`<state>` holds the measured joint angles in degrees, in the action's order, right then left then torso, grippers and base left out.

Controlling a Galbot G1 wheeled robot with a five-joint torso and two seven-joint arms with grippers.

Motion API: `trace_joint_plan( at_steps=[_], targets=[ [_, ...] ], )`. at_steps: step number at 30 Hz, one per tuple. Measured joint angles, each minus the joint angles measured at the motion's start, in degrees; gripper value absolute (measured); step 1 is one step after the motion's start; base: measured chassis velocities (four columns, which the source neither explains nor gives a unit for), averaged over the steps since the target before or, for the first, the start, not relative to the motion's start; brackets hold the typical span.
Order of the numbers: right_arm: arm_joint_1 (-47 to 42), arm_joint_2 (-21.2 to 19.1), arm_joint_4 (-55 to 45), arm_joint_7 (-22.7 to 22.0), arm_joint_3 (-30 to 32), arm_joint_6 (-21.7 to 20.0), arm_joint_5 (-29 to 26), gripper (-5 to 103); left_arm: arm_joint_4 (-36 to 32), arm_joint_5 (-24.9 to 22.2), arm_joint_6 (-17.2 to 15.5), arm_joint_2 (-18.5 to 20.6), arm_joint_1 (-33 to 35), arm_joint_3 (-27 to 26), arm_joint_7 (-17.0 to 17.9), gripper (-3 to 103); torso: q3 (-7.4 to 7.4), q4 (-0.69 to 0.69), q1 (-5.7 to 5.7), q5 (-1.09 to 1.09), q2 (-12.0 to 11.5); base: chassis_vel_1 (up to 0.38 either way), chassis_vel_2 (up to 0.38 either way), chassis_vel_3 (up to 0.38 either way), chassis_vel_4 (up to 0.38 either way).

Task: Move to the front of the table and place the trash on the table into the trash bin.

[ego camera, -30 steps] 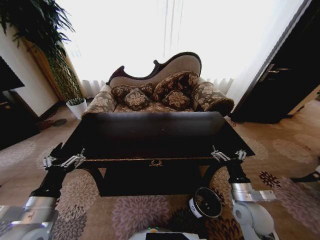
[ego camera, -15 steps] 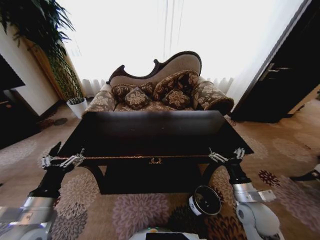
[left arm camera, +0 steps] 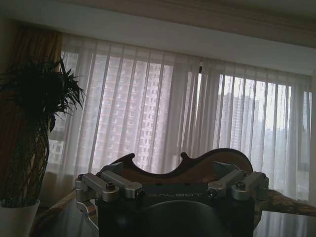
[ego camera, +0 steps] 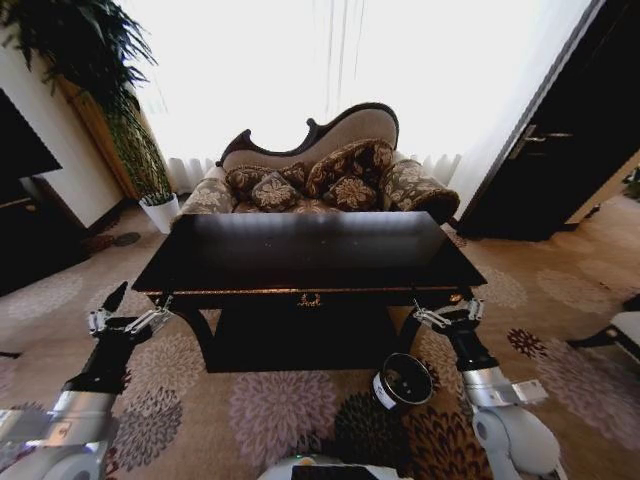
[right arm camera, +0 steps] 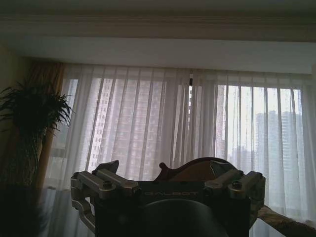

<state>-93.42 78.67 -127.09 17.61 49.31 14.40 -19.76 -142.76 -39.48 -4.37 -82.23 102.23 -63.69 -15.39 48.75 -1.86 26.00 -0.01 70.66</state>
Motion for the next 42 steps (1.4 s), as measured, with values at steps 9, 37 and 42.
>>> trace_joint_plan(
  at_steps=[9,37,42],
  targets=[
    [0.10,0.13,0.07,0.13,0.35,0.02,0.33,100,0.29,0.00,0.20,0.07,-0.23,0.03,-0.18,100,0.00,0.00,0.01,0.00,-0.01,0.112,-0.119,-0.117,0.110],
    [0.26,-0.01,0.23,0.05,0.41,0.62,-1.82,100,0.22,0.18,0.40,-0.14,-0.23,0.03,-0.37,100,0.01,0.00,0.01,0.01,-0.01,0.243,-0.241,-0.241,0.244],
    [0.37,-0.03,0.40,0.04,0.41,0.63,-1.79,100,0.35,0.27,0.41,-0.17,-0.36,0.26,-0.39,100,0.00,0.00,0.01,-0.02,-0.01,0.320,-0.302,-0.317,0.345]
  ],
)
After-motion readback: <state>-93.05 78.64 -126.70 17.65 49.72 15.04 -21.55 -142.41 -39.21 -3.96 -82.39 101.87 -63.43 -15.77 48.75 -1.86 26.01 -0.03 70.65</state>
